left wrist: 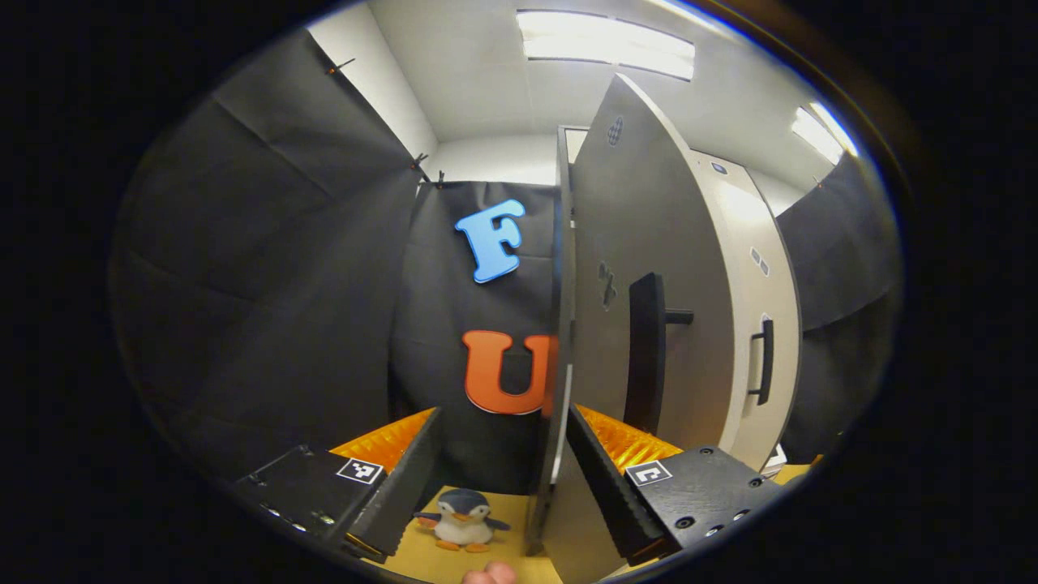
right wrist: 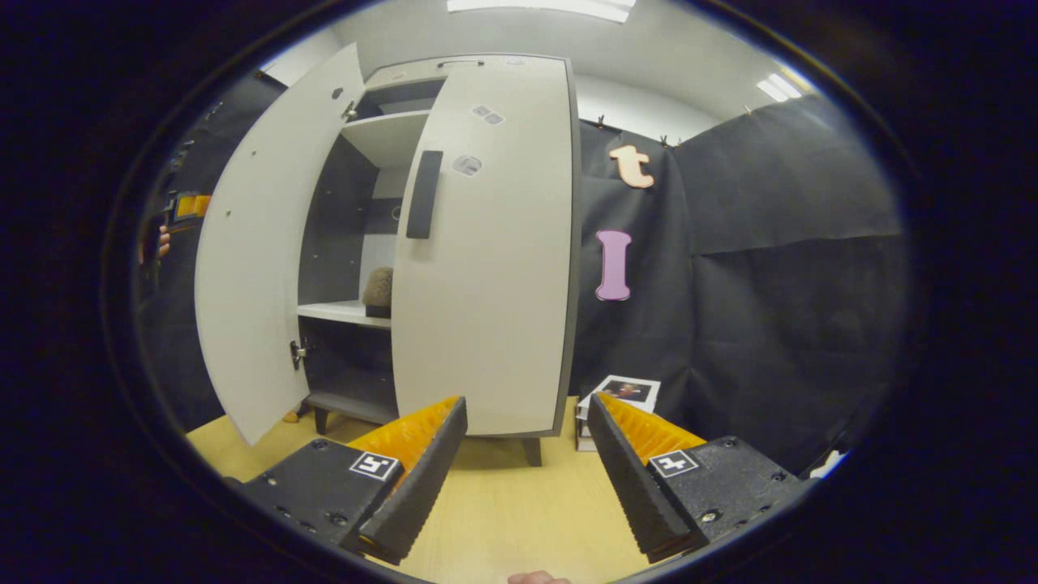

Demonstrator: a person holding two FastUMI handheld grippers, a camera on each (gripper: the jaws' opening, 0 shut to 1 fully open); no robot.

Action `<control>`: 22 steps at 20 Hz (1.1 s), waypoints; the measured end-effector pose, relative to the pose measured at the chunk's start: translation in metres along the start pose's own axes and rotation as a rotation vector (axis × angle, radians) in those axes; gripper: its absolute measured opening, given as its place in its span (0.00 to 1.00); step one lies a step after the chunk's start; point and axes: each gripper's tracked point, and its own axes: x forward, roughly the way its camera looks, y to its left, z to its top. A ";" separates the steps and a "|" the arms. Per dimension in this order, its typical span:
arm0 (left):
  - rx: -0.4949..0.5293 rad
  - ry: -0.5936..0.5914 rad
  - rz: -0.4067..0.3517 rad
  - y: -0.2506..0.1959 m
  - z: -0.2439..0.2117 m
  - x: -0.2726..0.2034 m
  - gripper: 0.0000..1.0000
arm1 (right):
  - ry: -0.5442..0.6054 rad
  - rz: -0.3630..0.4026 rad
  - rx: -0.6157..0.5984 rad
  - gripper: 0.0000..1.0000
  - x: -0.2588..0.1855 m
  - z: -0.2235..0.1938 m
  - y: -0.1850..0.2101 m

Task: Grab one shoe with the right hand and put it into the shoe cabinet, grab the other shoe with the left hand and put it into the shoe cabinet; then close the right door with the right hand and the left door with the left hand.

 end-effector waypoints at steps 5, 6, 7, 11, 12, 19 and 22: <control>0.034 -0.016 -0.063 -0.028 0.003 0.000 0.93 | 0.010 -0.022 0.003 0.97 0.003 -0.004 -0.005; 0.027 -0.014 -0.081 -0.037 0.002 0.002 0.92 | 0.013 -0.026 0.004 0.97 0.003 -0.005 -0.007; 0.023 -0.016 -0.089 -0.043 0.003 0.006 0.93 | 0.013 -0.030 0.008 0.98 0.001 -0.007 -0.010; 0.019 -0.046 -0.102 -0.061 0.004 0.024 0.93 | 0.027 -0.054 0.017 0.97 -0.001 -0.012 -0.021; 0.006 -0.043 -0.116 -0.068 0.003 0.027 0.93 | 0.031 -0.060 0.017 0.97 -0.002 -0.013 -0.024; 0.025 -0.044 -0.140 -0.088 0.001 0.039 0.95 | 0.036 -0.100 0.030 0.97 -0.006 -0.015 -0.042; 0.025 -0.058 -0.119 -0.087 0.008 0.027 0.95 | 0.036 -0.105 0.034 0.94 -0.007 -0.015 -0.045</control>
